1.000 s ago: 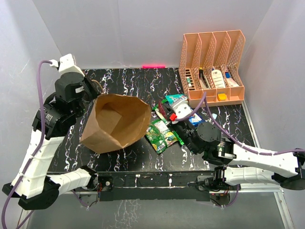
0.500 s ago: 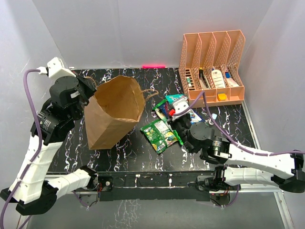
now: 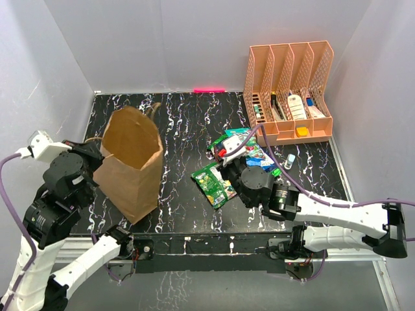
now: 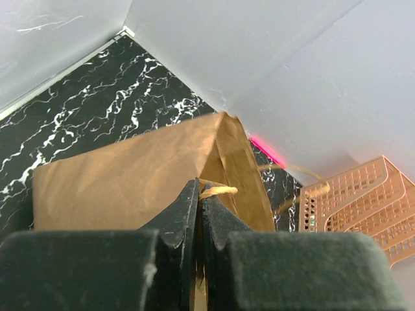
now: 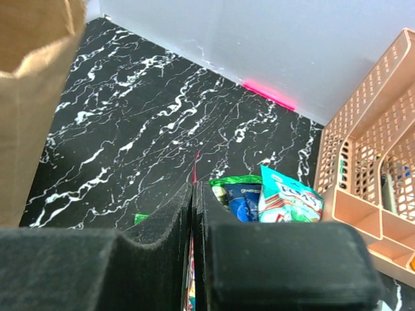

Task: Take the snacks out of the paper bag
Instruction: Adjust the paper bag at the center of the board.

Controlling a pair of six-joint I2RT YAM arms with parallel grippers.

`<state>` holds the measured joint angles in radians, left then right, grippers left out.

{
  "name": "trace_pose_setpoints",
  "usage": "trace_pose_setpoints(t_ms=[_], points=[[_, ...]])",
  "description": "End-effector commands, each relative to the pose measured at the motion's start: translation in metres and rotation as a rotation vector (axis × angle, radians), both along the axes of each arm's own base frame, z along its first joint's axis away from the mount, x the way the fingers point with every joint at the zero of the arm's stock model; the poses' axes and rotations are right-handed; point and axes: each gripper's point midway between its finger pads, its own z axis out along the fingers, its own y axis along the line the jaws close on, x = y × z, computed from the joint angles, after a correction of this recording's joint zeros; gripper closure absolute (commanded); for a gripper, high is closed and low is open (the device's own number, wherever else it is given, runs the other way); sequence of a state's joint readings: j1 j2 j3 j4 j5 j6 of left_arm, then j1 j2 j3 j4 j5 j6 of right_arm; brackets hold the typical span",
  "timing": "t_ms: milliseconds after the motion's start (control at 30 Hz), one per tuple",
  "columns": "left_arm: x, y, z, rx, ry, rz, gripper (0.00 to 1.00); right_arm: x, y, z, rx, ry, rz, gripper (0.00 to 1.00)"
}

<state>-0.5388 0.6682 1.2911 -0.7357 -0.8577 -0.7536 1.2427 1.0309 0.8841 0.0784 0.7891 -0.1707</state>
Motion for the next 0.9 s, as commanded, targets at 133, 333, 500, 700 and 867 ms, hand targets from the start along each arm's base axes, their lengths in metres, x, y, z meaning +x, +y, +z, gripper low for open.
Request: trace_pose_setpoints(t_ms=[133, 333, 500, 700, 867], points=[[-0.029, 0.022, -0.036, -0.014, 0.065, 0.06, 1.0, 0.0, 0.026, -0.014, 0.084, 0.049, 0.05, 0.93], [-0.049, 0.029, -0.058, -0.081, 0.059, 0.052, 0.97, 0.001, 0.039, -0.026, 0.086, 0.07, 0.072, 0.93], [-0.065, 0.031, -0.074, -0.145, 0.058, 0.028, 0.98, 0.001, 0.043, -0.033, 0.118, 0.09, 0.082, 0.93], [-0.084, 0.04, -0.084, -0.176, 0.073, 0.036, 0.94, 0.006, 0.042, -0.04, 0.176, 0.114, 0.087, 0.93], [-0.091, 0.044, -0.079, -0.18, 0.062, 0.034, 0.68, 0.013, 0.042, -0.048, 0.231, 0.148, 0.094, 0.93]])
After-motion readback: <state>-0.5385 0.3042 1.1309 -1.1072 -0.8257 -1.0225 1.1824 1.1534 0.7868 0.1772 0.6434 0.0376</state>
